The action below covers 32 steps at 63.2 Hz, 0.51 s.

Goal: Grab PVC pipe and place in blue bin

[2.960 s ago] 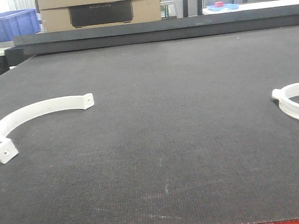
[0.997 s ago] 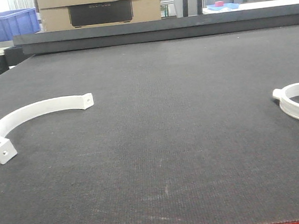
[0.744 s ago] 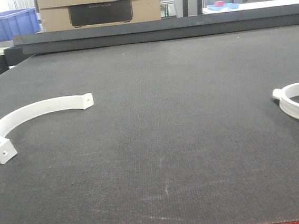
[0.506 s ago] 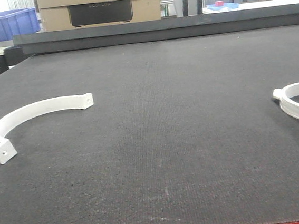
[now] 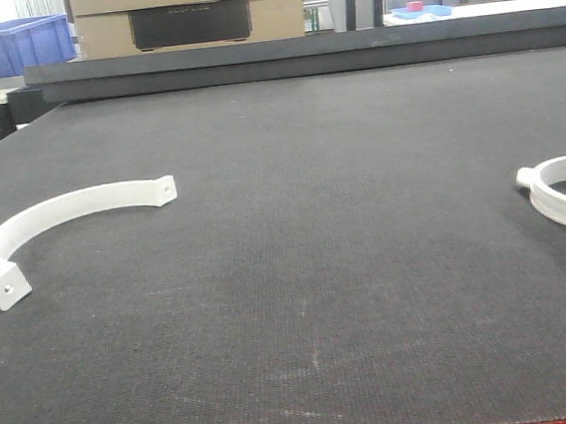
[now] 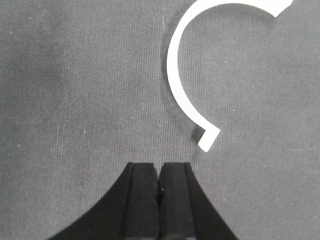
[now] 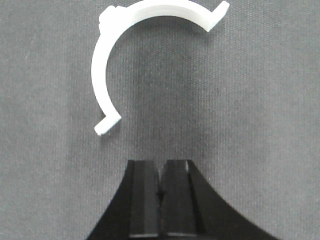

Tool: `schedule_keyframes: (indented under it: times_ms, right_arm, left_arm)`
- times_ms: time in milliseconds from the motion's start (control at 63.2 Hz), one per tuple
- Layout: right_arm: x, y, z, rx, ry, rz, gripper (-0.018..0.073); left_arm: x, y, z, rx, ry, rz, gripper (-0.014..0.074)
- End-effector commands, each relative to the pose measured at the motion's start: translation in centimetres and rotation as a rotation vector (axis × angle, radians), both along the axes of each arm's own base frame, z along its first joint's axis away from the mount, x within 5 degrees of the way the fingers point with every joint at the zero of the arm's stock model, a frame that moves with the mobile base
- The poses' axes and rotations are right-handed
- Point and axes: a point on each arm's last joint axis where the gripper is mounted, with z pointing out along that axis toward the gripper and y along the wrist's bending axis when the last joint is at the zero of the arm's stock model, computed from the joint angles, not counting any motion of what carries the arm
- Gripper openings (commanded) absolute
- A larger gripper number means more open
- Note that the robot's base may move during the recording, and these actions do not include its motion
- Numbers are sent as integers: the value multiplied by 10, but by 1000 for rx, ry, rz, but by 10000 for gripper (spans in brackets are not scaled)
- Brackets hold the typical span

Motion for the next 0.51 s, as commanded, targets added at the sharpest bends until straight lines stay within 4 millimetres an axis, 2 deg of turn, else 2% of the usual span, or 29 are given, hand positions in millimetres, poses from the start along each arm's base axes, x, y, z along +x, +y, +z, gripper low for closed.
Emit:
schedule_keyframes:
  times_ms: [0, 237, 491]
  right_arm:
    - [14, 7, 4, 4, 33, 12, -150]
    - [59, 41, 0, -61, 90, 60, -150]
    - [85, 63, -22, -90, 177, 112, -150]
  left_arm:
    - [10, 0, 5, -9, -4, 2, -111]
    - [30, -1, -3, -9, 53, 1, -111]
    - [34, -1, -7, -9, 55, 2, -111]
